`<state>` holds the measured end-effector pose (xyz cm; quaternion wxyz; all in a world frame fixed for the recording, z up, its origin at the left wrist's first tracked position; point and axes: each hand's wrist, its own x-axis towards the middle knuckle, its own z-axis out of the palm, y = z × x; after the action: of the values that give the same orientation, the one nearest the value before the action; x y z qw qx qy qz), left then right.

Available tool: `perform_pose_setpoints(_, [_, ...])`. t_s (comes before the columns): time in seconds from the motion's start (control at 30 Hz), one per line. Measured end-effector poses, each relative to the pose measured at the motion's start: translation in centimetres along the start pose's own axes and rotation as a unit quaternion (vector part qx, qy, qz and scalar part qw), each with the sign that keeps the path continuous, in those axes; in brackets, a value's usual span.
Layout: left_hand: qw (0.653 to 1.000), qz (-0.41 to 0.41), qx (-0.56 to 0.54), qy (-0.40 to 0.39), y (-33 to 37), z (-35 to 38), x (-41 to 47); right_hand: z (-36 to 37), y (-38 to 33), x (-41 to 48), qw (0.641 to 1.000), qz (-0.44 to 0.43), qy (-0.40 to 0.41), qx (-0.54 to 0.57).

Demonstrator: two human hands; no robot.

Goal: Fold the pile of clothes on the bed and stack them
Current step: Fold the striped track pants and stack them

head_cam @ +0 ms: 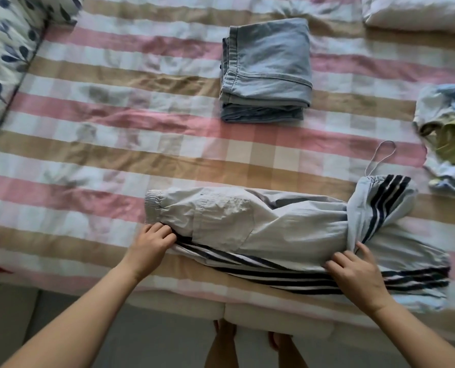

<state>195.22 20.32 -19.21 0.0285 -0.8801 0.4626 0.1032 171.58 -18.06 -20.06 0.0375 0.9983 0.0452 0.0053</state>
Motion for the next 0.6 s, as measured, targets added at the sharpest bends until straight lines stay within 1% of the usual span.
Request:
perform_pose_setpoints(0.07, [0.999, -0.024, -0.002, -0.032, 0.8, -0.2, 0.2, 0.3, 0.0, -0.3, 1.0, 0.007, -0.031, -0.003])
perform_pose_setpoints(0.17, [0.998, -0.04, -0.022, -0.043, 1.5, -0.8, 0.4, 0.2, -0.4, -0.4, 0.998, 0.021, -0.059, 0.003])
perform_pose_setpoints(0.23, [0.998, -0.043, -0.037, -0.028, 2.4, -1.7, 1.0, -0.3, -0.6, -0.2, 0.997, 0.036, -0.056, 0.032])
perform_pose_setpoints(0.3, [0.998, -0.033, -0.051, 0.017, 4.1, -2.8, 2.4, -1.0, -0.5, 0.0, 0.996, 0.052, -0.028, 0.072])
perform_pose_setpoints(0.37, [0.993, -0.001, -0.094, 0.068, 7.1, -4.2, 4.6, -1.9, 0.3, 0.6, 0.99, 0.078, 0.019, 0.117])
perform_pose_setpoints(0.47, [0.975, 0.05, -0.184, 0.113, 13.2, -6.4, 9.0, -3.3, 3.2, 2.1, 0.97, 0.158, 0.062, 0.173])
perform_pose_setpoints(0.53, [0.962, 0.07, -0.235, 0.122, 17.7, -7.6, 12.3, -3.8, 5.9, 3.1, 0.959, 0.211, 0.065, 0.177])
perform_pose_setpoints(0.6, [0.949, 0.069, -0.289, 0.106, 21.9, -8.1, 15.3, -3.6, 8.7, 4.0, 0.955, 0.241, 0.037, 0.171])
